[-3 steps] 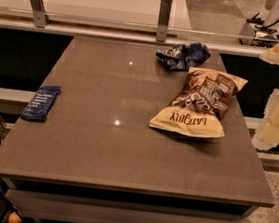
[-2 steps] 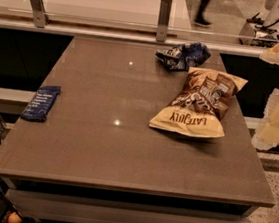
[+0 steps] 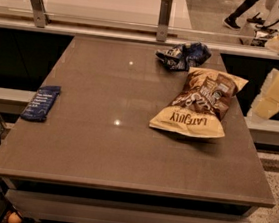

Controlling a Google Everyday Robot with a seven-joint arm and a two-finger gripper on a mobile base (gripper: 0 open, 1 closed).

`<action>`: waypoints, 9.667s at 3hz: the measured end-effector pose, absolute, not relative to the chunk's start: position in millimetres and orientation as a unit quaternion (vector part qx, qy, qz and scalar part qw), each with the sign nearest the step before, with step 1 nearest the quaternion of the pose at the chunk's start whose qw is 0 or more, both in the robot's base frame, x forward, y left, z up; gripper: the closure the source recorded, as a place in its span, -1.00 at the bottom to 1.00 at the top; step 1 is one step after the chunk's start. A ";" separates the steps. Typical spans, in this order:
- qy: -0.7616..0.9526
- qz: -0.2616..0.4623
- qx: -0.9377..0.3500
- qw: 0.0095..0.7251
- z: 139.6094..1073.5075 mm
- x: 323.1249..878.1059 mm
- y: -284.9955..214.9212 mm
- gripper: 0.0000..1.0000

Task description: Move blue chip bag near rxbar blueberry

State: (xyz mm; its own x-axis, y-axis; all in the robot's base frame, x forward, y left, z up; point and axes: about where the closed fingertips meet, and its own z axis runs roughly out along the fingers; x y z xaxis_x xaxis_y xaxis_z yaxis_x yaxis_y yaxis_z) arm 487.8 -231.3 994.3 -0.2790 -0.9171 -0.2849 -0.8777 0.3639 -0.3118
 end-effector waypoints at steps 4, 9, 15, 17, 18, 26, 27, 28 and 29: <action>0.796 -0.005 -0.445 0.410 960.7 664.0 -221.7 -1.00; 0.796 0.056 -0.382 0.466 907.8 776.3 -156.0 -1.00; 0.824 0.076 -0.402 0.393 852.7 838.5 -156.4 -1.00; 0.831 0.088 -0.420 0.353 834.7 840.1 -146.0 -0.20; 0.832 0.090 -0.421 0.351 830.8 840.8 -142.9 0.27; 0.807 0.043 -0.450 0.380 919.8 801.7 -142.8 1.00; 0.793 0.028 -0.463 0.394 954.0 778.1 -139.5 1.00; 0.776 0.030 -0.493 0.393 968.5 753.2 -117.8 1.00; 0.756 0.038 -0.532 0.379 972.2 720.5 -90.0 1.00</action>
Offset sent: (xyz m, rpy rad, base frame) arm 0.1477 -0.0232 -0.0256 0.2506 -0.2240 -0.1630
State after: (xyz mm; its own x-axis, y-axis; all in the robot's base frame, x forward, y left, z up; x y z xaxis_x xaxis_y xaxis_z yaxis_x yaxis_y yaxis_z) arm 720.5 -90.0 972.2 -0.1455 -0.7759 -0.6138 -0.8334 0.4305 -0.3466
